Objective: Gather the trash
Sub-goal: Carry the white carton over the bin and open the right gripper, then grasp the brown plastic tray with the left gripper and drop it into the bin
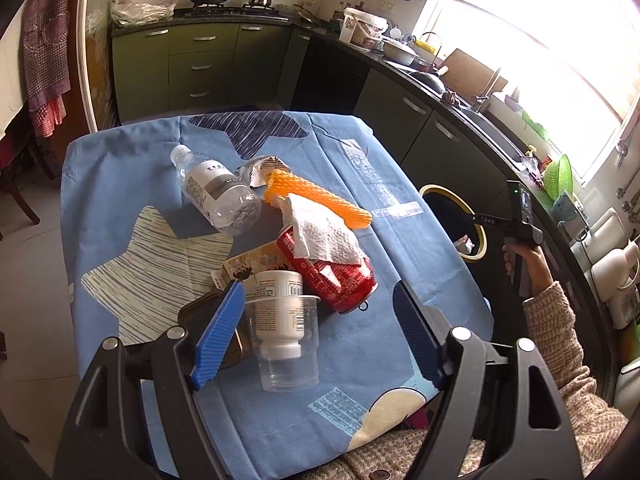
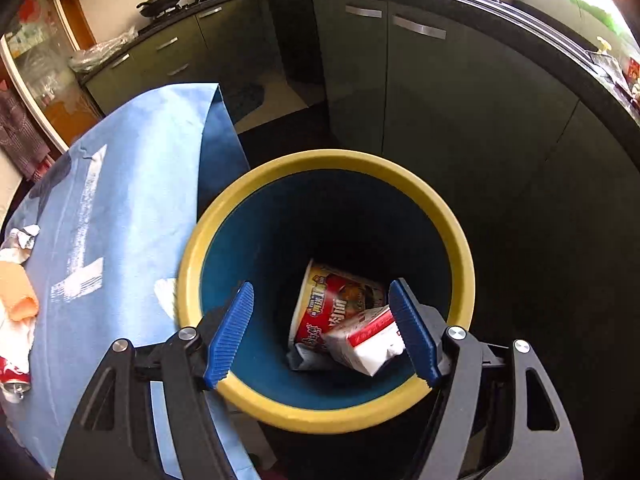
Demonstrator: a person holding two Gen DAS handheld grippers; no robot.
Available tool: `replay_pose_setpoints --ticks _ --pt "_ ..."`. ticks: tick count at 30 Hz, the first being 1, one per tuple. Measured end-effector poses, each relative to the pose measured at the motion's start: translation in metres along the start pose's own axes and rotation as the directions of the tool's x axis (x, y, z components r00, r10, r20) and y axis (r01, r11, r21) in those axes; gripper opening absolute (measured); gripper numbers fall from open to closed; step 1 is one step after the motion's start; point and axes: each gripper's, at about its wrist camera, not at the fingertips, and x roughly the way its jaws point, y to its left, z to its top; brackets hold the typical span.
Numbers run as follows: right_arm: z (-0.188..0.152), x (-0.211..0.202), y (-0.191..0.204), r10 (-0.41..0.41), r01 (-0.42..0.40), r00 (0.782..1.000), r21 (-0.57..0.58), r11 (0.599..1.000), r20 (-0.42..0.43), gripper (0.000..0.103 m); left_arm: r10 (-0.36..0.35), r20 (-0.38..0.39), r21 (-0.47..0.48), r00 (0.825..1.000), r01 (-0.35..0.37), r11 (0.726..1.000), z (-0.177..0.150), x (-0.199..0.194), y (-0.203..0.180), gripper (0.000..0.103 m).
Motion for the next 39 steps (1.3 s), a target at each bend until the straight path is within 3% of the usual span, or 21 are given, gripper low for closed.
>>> replay_pose_setpoints --ticks 5,9,15,18,24,35,37,39 --pt "-0.027 -0.018 0.020 0.078 -0.078 0.997 -0.011 0.997 -0.005 0.070 0.043 -0.071 -0.005 0.997 -0.043 0.999 -0.004 0.016 0.014 0.073" --pt "-0.045 -0.025 0.036 0.137 -0.137 0.991 -0.034 0.990 -0.012 0.070 0.018 -0.134 -0.046 0.991 -0.025 0.999 -0.012 0.031 0.027 0.072" --pt "-0.070 -0.045 0.062 0.221 -0.220 0.975 -0.058 0.974 0.002 0.070 0.006 -0.181 -0.117 0.984 -0.027 0.993 -0.018 0.045 0.049 0.059" --pt "-0.079 -0.053 0.076 0.241 -0.240 0.971 -0.079 0.967 0.000 0.070 0.003 -0.199 -0.135 0.980 -0.031 0.990 -0.020 0.050 0.057 0.058" --pt "-0.089 -0.060 0.089 0.244 -0.243 0.970 -0.105 0.964 -0.003 0.070 -0.007 -0.243 -0.154 0.970 -0.032 0.988 -0.026 0.064 0.065 0.039" --pt "-0.096 -0.059 0.099 0.272 -0.273 0.962 -0.115 0.955 -0.021 0.070 0.000 -0.269 -0.153 0.963 -0.043 0.987 -0.031 0.074 0.073 0.018" --pt "-0.098 -0.060 0.101 0.278 -0.279 0.960 -0.116 0.953 -0.022 0.070 0.000 -0.268 -0.145 0.963 -0.040 0.989 -0.031 0.075 0.072 0.007" --pt "-0.100 -0.060 0.102 0.286 -0.287 0.958 -0.116 0.951 -0.022 0.070 0.014 -0.264 -0.128 0.964 -0.049 0.991 -0.032 0.075 0.071 0.005"
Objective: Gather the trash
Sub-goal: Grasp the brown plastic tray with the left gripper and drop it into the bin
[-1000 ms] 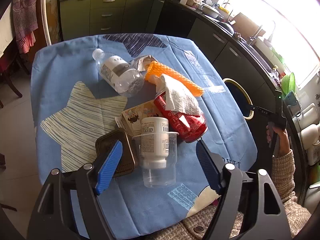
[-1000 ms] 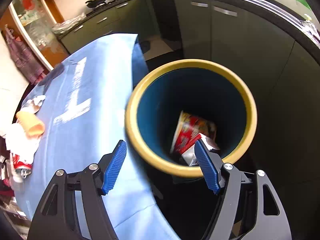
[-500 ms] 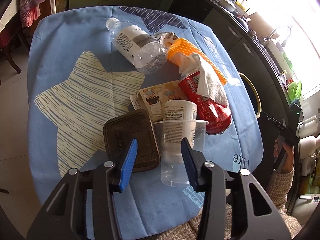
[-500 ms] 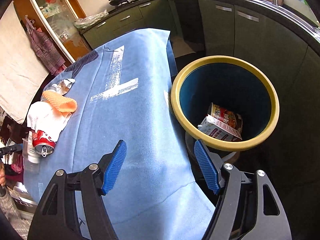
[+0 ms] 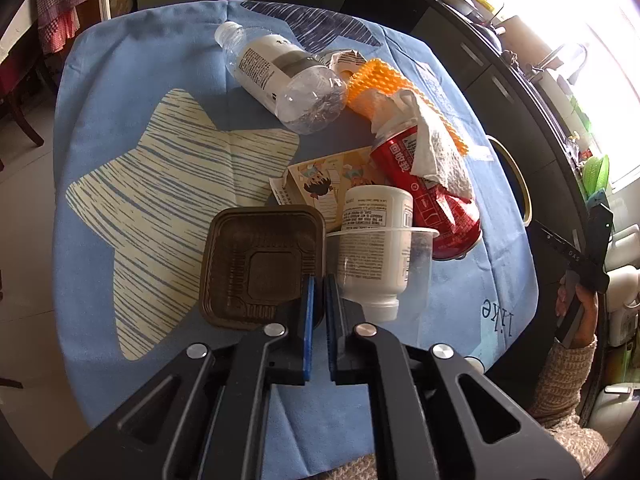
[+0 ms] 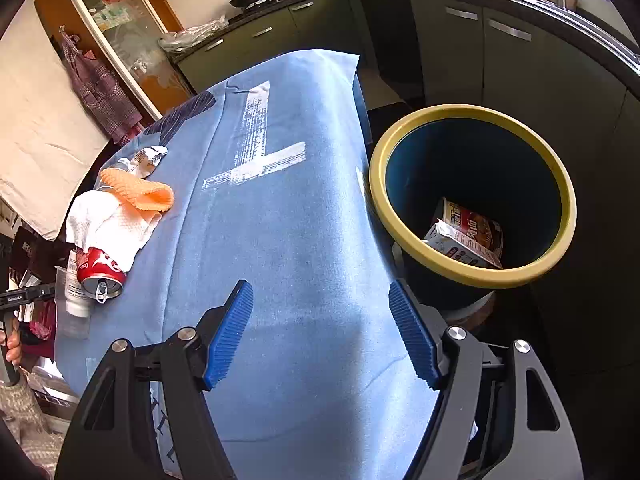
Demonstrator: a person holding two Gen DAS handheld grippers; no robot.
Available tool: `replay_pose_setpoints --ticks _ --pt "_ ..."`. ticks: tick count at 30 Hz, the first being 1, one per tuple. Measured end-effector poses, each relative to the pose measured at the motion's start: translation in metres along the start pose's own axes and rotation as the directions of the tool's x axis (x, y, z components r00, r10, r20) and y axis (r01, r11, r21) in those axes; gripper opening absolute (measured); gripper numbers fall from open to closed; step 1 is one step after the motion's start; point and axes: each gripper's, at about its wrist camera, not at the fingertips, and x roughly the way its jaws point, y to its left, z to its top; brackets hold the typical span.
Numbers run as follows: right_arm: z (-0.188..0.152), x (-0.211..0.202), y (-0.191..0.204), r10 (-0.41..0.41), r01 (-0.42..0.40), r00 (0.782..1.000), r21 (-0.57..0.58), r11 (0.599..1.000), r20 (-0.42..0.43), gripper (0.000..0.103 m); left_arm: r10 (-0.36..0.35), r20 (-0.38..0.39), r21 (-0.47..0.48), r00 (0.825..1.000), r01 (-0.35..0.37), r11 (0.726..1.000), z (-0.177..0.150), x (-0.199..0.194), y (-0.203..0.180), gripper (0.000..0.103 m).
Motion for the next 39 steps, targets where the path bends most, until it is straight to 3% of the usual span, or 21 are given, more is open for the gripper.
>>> replay_pose_setpoints --ticks 14,21,27,33,39 --pt "-0.018 -0.022 0.011 0.058 -0.059 0.997 0.007 0.998 0.042 0.070 0.048 0.092 0.081 0.995 -0.056 0.995 0.000 -0.043 -0.016 0.005" --pt "-0.027 -0.042 0.006 0.072 -0.075 0.993 0.030 0.997 0.095 0.071 0.008 0.107 0.225 0.994 -0.032 0.974 0.010 -0.061 -0.070 0.005" --pt "-0.042 -0.071 -0.016 0.025 -0.038 0.986 0.078 0.996 0.166 0.072 -0.080 0.076 0.450 0.994 0.038 0.892 0.042 -0.046 -0.175 0.005" --pt "-0.061 -0.100 -0.054 -0.033 -0.002 0.976 0.157 0.988 0.217 0.072 -0.163 -0.055 0.587 0.985 0.164 0.792 0.081 0.025 -0.300 0.005" --pt "-0.086 -0.122 -0.090 -0.066 0.007 0.967 0.233 0.972 0.246 0.072 -0.129 -0.122 0.628 0.984 0.177 0.758 0.113 0.115 -0.397 0.005"
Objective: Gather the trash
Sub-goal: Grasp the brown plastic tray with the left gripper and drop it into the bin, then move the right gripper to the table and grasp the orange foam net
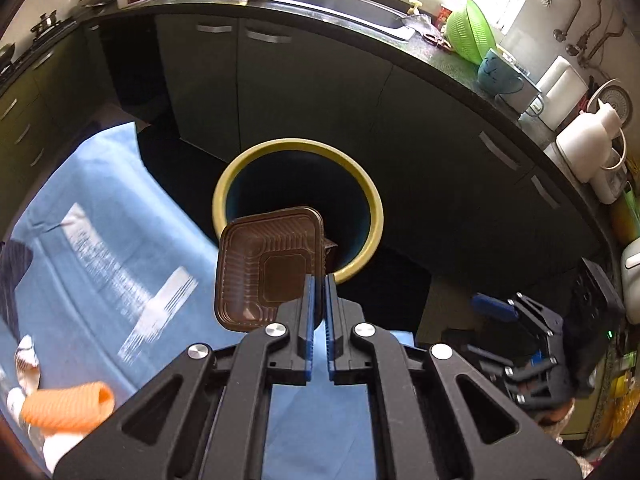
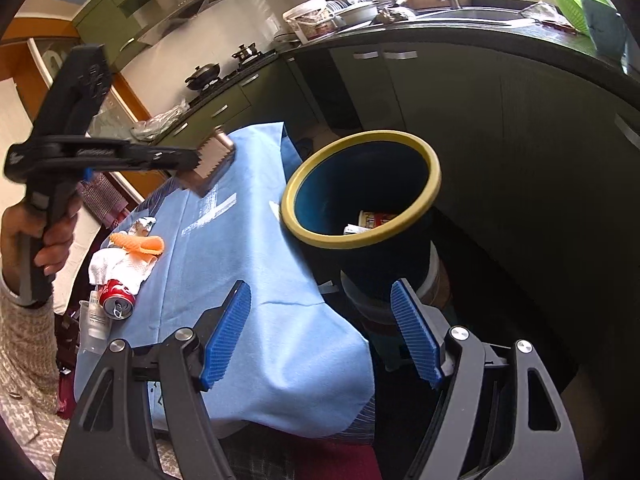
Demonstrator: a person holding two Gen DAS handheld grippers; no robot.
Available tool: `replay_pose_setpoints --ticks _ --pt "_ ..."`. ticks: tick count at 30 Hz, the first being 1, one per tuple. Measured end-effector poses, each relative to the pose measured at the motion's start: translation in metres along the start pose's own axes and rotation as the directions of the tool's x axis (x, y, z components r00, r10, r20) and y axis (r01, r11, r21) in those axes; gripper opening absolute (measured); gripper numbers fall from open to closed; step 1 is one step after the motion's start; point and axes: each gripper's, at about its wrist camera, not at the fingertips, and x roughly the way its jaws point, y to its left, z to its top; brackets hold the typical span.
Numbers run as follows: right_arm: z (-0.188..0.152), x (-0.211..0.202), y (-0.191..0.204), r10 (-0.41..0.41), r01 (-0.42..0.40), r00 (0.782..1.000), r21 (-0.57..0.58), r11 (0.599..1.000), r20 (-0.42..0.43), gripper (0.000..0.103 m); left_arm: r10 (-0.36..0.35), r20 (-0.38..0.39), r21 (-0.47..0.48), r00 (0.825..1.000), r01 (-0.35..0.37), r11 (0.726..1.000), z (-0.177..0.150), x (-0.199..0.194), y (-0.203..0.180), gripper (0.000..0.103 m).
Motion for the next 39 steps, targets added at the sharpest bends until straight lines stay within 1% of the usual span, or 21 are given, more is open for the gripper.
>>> replay_pose_setpoints --ticks 4,6,8,9,10,12,15,18,20,21,22,23,25,27,28,29,31,33,35,37,39 --pt "-0.005 -0.007 -0.023 -0.019 0.019 1.000 0.046 0.999 0.003 0.072 0.019 -0.039 0.009 0.999 -0.018 1.000 0.038 0.055 -0.013 0.005" --pt "-0.008 -0.009 -0.032 -0.025 0.025 1.000 0.063 0.998 0.000 0.073 0.034 -0.062 0.005 0.997 -0.034 0.999 0.050 0.078 -0.015 0.005" --pt "-0.010 -0.009 -0.038 -0.025 0.025 1.000 0.076 0.997 -0.002 0.074 0.058 -0.078 -0.007 0.995 -0.059 0.998 0.060 0.097 -0.013 0.012" --pt "-0.010 -0.008 -0.041 -0.026 0.026 1.000 0.081 0.996 -0.004 0.074 0.065 -0.083 -0.012 0.994 -0.067 0.998 0.062 0.103 -0.013 0.025" --pt "-0.011 -0.007 -0.043 -0.026 0.026 1.000 0.084 0.996 -0.007 0.074 0.075 -0.082 -0.018 0.994 -0.077 0.997 0.064 0.107 -0.011 0.032" --pt "-0.012 -0.004 -0.043 -0.019 0.020 1.000 0.085 0.996 -0.013 0.074 0.085 -0.074 -0.028 0.994 -0.087 0.996 0.061 0.104 -0.007 0.032" --pt "-0.011 0.001 -0.038 -0.009 0.011 1.000 0.069 0.998 -0.024 0.074 0.065 -0.042 -0.023 0.997 -0.066 0.998 0.050 0.079 -0.010 0.032" --pt "-0.006 0.006 -0.029 0.001 0.000 0.999 0.045 0.999 -0.033 0.074 0.034 0.007 -0.029 0.999 -0.034 0.999 0.027 0.028 -0.007 0.034" --pt "-0.002 0.011 -0.018 0.021 -0.020 0.999 0.021 1.000 -0.040 0.074 0.024 0.041 -0.042 0.999 -0.022 0.999 0.003 -0.012 -0.001 0.037" --pt "0.000 0.013 -0.010 0.035 -0.035 0.998 0.003 0.999 -0.047 0.074 0.020 0.057 -0.047 0.998 -0.018 0.999 -0.009 -0.030 0.002 0.041" --pt "0.002 0.016 -0.001 0.050 -0.051 0.997 -0.021 0.998 -0.057 0.074 0.016 0.081 -0.057 0.997 -0.012 0.998 -0.024 -0.052 0.009 0.044" --pt "0.003 0.019 0.008 0.065 -0.068 0.995 -0.047 0.997 -0.069 0.074 0.023 0.102 -0.068 0.995 -0.016 0.998 -0.039 -0.071 0.015 0.045" --pt "0.007 0.026 0.030 0.086 -0.096 0.992 -0.106 0.990 -0.097 0.075 0.055 0.144 -0.096 0.988 -0.041 0.994 -0.068 -0.104 0.026 0.046" --pt "0.011 0.035 0.054 0.095 -0.117 0.987 -0.171 0.978 -0.128 0.075 0.107 0.190 -0.144 0.976 -0.080 0.986 -0.100 -0.137 0.042 0.049" --pt "0.013 0.040 0.067 0.100 -0.127 0.985 -0.202 0.971 -0.143 0.075 0.154 0.215 -0.177 0.964 -0.117 0.977 -0.120 -0.154 0.055 0.050" --pt "0.016 0.044 0.083 0.105 -0.140 0.982 -0.231 0.963 -0.158 0.075 0.186 0.231 -0.203 0.955 -0.140 0.969 -0.134 -0.165 0.062 0.050" --pt "0.021 0.052 0.114 0.126 -0.177 0.975 -0.295 0.939 -0.185 0.075 0.246 0.260 -0.265 0.934 -0.176 0.948 -0.166 -0.188 0.081 0.056" --pt "0.026 0.061 0.147 0.146 -0.215 0.966 -0.354 0.910 -0.212 0.075 0.290 0.273 -0.327 0.917 -0.195 0.925 -0.192 -0.204 0.099 0.056" --pt "0.029 0.072 0.180 0.166 -0.256 0.957 -0.414 0.874 -0.240 0.075 0.322 0.285 -0.388 0.903 -0.199 0.900 -0.223 -0.217 0.114 0.056" --pt "0.034 0.086 0.215 0.175 -0.289 0.947 -0.474 0.832 -0.270 0.074 0.333 0.291 -0.438 0.897 -0.185 0.880 -0.249 -0.227 0.132 0.056" --pt "0.036 0.103 0.248 0.181 -0.323 0.936 -0.528 0.785 -0.303 0.069 0.328 0.301 -0.484 0.895 -0.154 0.862 -0.275 -0.234 0.145 0.056"
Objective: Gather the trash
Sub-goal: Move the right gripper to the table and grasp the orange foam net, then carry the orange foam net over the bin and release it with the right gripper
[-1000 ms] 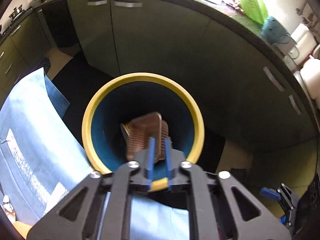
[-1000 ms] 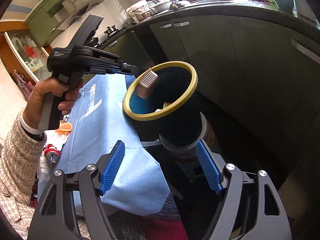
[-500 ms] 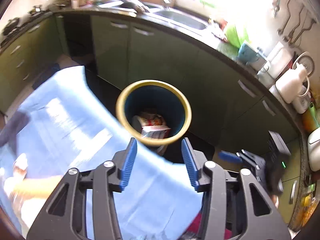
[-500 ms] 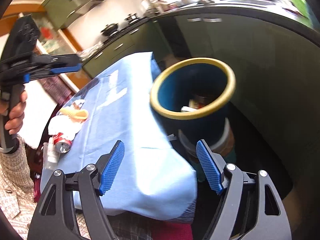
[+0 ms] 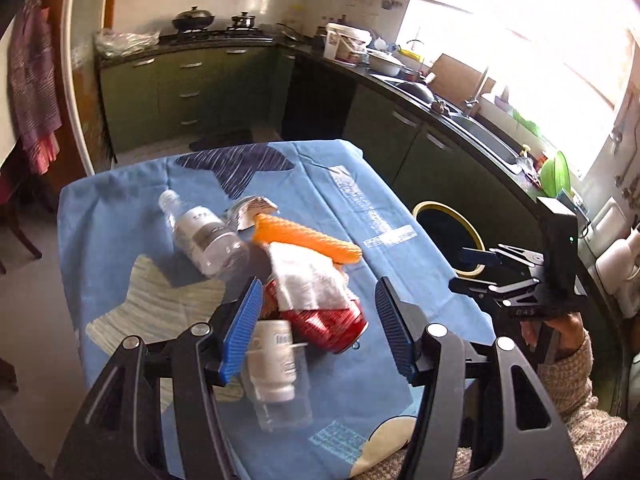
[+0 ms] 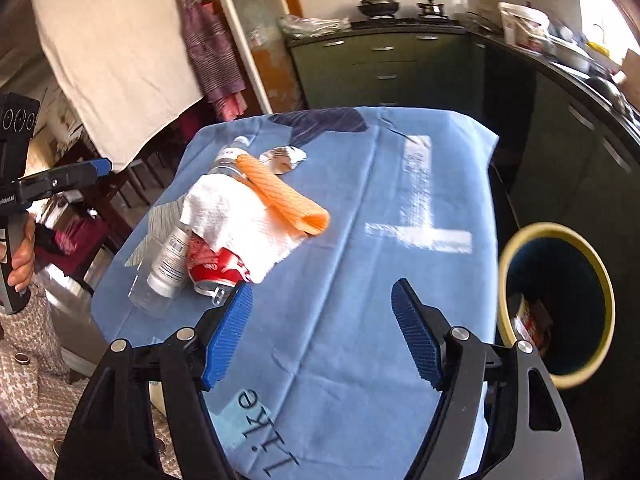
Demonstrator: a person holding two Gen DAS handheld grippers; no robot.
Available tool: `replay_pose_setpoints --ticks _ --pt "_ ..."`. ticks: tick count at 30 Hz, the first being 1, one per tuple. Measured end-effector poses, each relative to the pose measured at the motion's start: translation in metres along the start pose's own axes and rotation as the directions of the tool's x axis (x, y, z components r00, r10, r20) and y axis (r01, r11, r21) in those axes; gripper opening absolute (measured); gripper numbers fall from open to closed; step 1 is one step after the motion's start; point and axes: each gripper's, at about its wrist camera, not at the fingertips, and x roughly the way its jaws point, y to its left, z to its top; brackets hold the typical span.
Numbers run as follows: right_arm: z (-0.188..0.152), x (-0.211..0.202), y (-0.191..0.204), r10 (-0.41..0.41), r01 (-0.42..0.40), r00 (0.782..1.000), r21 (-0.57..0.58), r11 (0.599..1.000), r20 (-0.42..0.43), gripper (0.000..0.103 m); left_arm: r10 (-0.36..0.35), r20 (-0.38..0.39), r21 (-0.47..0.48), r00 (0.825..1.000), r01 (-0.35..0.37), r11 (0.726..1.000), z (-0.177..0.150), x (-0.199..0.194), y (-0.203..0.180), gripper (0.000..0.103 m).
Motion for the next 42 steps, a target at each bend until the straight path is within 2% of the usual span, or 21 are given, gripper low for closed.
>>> replay_pose_setpoints --ticks 2,7,11,14,20,24,28,33,38,42 --pt "0.021 0.020 0.016 0.010 -0.012 1.000 -0.074 0.997 -0.024 0.066 0.001 -0.001 -0.047 1.000 -0.001 0.999 -0.010 -0.005 0.021 0.056" --pt "0.062 0.075 0.041 -0.007 -0.014 0.996 -0.217 0.976 -0.092 0.058 0.008 -0.011 -0.118 1.000 -0.009 0.993 -0.032 -0.007 0.045 0.056" --pt "0.085 0.114 0.045 0.006 -0.040 0.989 -0.230 0.972 -0.149 0.045 0.007 -0.007 -0.150 1.000 -0.008 0.989 -0.042 -0.008 0.056 0.057" --pt "0.095 0.135 0.047 0.047 -0.086 0.982 -0.219 0.972 -0.181 0.045 0.006 -0.013 -0.156 1.000 -0.008 0.988 -0.045 -0.008 0.060 0.057" --pt "0.107 0.167 0.044 0.027 -0.070 0.979 -0.204 0.976 -0.204 0.044 0.003 -0.024 -0.149 1.000 -0.007 0.989 -0.049 -0.006 0.059 0.059" --pt "0.104 0.175 0.040 0.020 -0.062 0.977 -0.194 0.979 -0.214 0.016 0.003 -0.033 -0.151 0.999 -0.008 0.988 -0.051 -0.004 0.061 0.060" --pt "0.107 0.151 0.033 0.038 -0.059 0.989 -0.141 0.988 -0.143 0.013 0.000 -0.039 -0.158 0.999 -0.006 0.987 -0.053 -0.002 0.063 0.060" --pt "0.105 0.088 0.009 0.052 -0.053 0.998 -0.049 0.997 -0.022 0.013 -0.001 -0.043 -0.149 0.999 -0.006 0.989 -0.053 -0.002 0.060 0.061" --pt "0.077 0.023 -0.045 -0.065 0.061 0.996 0.063 0.996 0.066 0.013 0.007 -0.055 -0.140 0.998 -0.014 0.990 -0.053 0.001 0.057 0.062" --pt "0.042 -0.003 -0.114 -0.204 0.190 0.978 0.222 0.956 0.041 0.013 0.003 -0.069 -0.126 0.998 -0.012 0.992 -0.055 0.005 0.049 0.062"
